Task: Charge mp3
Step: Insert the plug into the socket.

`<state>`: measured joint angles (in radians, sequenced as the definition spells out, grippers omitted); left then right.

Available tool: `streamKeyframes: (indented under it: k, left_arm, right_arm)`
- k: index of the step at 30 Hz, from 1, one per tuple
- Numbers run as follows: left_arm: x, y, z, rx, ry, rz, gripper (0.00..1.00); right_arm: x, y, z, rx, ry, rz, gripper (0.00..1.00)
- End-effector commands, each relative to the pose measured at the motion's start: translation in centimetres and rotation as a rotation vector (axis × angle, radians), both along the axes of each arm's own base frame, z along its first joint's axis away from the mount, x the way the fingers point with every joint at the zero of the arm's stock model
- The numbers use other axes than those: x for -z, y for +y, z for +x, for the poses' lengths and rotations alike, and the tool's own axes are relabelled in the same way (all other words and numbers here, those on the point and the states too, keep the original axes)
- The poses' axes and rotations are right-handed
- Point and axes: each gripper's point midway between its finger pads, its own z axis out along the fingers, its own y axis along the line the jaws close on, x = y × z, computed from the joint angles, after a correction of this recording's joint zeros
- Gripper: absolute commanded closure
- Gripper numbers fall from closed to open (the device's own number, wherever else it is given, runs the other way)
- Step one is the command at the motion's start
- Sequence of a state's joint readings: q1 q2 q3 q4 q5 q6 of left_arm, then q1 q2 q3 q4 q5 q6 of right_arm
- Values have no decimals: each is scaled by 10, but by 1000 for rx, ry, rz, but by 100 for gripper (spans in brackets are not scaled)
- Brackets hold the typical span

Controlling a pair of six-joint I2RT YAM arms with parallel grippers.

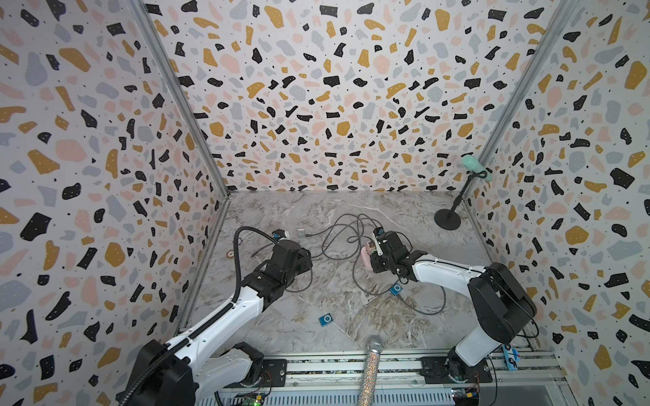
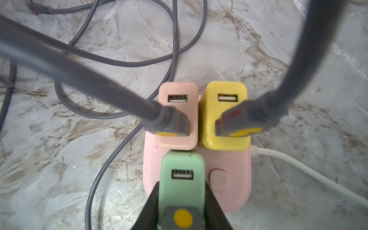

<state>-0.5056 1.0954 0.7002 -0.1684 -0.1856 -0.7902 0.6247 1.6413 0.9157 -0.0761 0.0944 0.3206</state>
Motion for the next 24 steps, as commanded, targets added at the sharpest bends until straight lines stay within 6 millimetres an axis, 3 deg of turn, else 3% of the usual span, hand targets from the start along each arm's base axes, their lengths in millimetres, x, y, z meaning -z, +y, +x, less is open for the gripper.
streamKeyframes:
  k: [1, 10, 16, 24]
  left_arm:
    - [-12, 22, 6, -73, -24, 100, 47]
    - [-9, 67, 13, -167, 19, 205, 46]
    - [-3, 95, 16, -226, 53, 244, 46]
    - [-2, 109, 19, -260, 60, 245, 45]
  right_arm:
    - [49, -27, -54, 17, 249, -105, 100]
    - [46, -29, -54, 43, 244, -93, 93]
    - [34, -31, -54, 56, 217, -74, 80]
    - [4, -21, -51, 26, 162, -1, 64]
